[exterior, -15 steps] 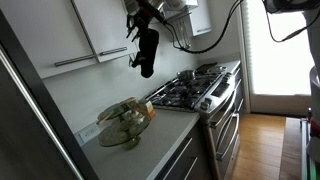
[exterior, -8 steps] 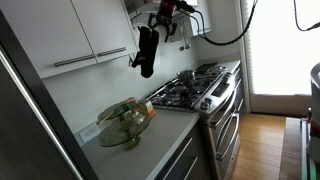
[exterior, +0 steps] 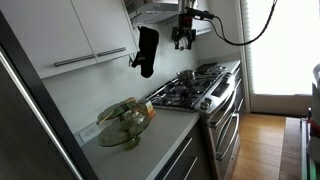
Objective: Close the open upper cabinet door.
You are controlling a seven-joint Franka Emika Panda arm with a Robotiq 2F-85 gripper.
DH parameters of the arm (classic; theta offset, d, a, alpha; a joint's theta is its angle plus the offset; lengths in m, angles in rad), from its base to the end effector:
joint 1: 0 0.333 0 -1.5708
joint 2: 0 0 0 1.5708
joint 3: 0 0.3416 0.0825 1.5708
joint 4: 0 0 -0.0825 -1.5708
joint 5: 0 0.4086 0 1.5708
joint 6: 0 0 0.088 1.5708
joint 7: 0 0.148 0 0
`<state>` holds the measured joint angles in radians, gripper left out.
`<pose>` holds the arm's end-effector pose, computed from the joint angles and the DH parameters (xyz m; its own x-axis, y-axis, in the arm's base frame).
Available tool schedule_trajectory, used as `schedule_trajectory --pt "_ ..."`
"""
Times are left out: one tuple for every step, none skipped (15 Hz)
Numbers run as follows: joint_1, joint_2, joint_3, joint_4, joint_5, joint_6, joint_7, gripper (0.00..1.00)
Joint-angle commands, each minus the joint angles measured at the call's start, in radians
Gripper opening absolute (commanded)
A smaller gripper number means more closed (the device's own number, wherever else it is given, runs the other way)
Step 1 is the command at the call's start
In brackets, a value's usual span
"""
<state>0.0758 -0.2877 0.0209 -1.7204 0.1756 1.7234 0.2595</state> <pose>0.4973 0.0734 0.7072 0.9547 -0.1864 0.2320 -0.1311 -0.9632 -0.2346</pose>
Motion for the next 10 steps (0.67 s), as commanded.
schedule_trajectory --pt "-0.014 -0.098 0.007 -0.199 -0.045 0.085 -0.181 1.00" --pt "-0.012 -0.116 0.007 -0.241 -0.048 0.103 -0.225 1.00" --pt "-0.012 -0.135 0.008 -0.282 -0.054 0.120 -0.252 1.00" --pt "-0.015 -0.158 0.014 -0.326 -0.076 0.134 -0.268 1.00" --pt "-0.018 -0.183 0.019 -0.374 -0.098 0.160 -0.278 1.00" --pt "-0.021 -0.210 0.022 -0.416 -0.118 0.166 -0.282 1.00" --pt "-0.025 -0.244 0.027 -0.473 -0.144 0.187 -0.276 1.00" --pt "-0.027 -0.274 0.032 -0.516 -0.165 0.192 -0.270 1.00" --pt "-0.026 -0.313 0.035 -0.574 -0.177 0.220 -0.264 1.00" --pt "-0.028 -0.347 0.038 -0.619 -0.194 0.232 -0.259 1.00"
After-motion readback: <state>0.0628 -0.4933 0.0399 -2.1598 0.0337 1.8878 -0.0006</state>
